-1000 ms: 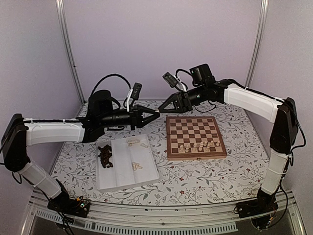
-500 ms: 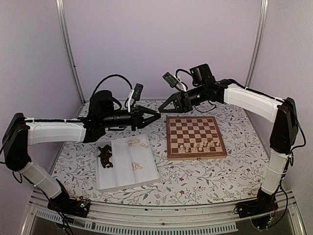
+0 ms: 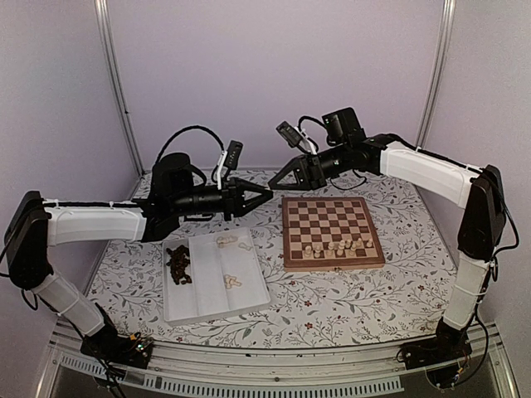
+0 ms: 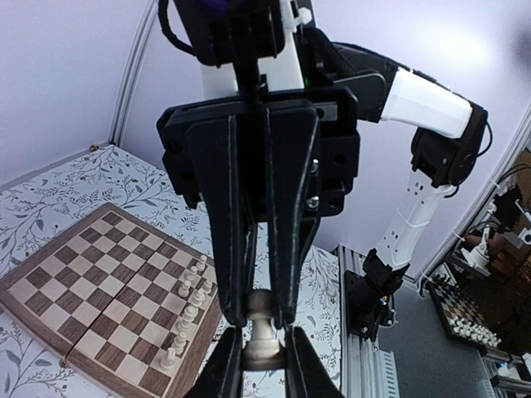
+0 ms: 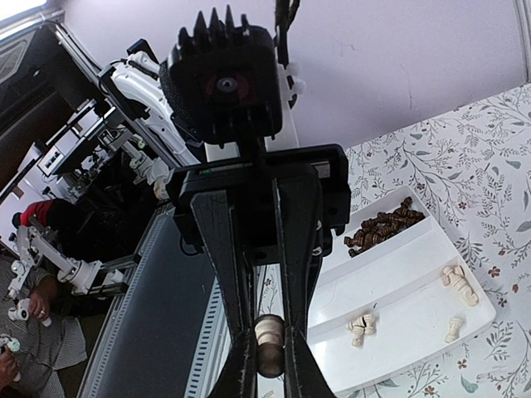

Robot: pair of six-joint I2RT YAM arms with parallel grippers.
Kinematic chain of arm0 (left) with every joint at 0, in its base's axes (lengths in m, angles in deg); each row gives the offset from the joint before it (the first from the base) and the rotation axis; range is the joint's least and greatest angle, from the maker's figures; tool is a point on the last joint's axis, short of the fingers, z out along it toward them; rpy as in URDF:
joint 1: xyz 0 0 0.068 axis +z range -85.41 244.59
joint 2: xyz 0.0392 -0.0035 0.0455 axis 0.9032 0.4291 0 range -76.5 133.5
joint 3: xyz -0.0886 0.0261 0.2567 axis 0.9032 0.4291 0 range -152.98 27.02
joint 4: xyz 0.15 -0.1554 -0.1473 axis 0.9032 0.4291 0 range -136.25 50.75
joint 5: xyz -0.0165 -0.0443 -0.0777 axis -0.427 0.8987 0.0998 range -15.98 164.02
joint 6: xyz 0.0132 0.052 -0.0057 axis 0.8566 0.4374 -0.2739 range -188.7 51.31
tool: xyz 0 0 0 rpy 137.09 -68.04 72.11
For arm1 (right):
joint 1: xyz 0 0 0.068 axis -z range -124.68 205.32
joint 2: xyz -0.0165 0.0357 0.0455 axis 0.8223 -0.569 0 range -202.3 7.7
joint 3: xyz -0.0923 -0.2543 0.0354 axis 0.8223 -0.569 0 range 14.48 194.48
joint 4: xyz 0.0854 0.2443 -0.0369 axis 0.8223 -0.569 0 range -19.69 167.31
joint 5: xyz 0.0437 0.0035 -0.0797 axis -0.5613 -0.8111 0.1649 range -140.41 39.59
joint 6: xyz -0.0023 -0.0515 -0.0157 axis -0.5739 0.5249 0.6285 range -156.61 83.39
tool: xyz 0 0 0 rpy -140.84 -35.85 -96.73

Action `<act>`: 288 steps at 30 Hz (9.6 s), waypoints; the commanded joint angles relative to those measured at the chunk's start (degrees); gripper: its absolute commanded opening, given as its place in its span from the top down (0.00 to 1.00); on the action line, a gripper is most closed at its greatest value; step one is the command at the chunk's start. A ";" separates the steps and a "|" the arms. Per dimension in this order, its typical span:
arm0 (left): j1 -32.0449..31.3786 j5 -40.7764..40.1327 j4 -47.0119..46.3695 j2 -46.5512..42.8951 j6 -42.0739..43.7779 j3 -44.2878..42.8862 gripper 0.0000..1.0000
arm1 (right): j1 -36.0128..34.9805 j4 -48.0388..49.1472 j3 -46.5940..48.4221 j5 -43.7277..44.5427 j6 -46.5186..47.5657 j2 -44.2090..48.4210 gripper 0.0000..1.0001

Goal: Set up the chess pieces on the board
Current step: Place the chess piece on the chessboard, then pick up the chess piece from the storage box.

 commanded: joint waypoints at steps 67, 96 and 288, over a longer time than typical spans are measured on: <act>4.27 -21.25 41.40 -5.17 27.89 -7.15 0.48 | 7.44 -27.02 -15.26 59.29 31.18 -3.28 0.99; 4.27 -20.70 41.57 -4.76 27.88 -7.24 0.48 | 7.52 -23.96 -14.92 60.84 30.57 -5.56 0.91; 3.74 -12.04 52.82 1.00 24.73 -6.34 0.87 | -6.92 -15.78 15.05 10.54 5.29 -20.14 0.93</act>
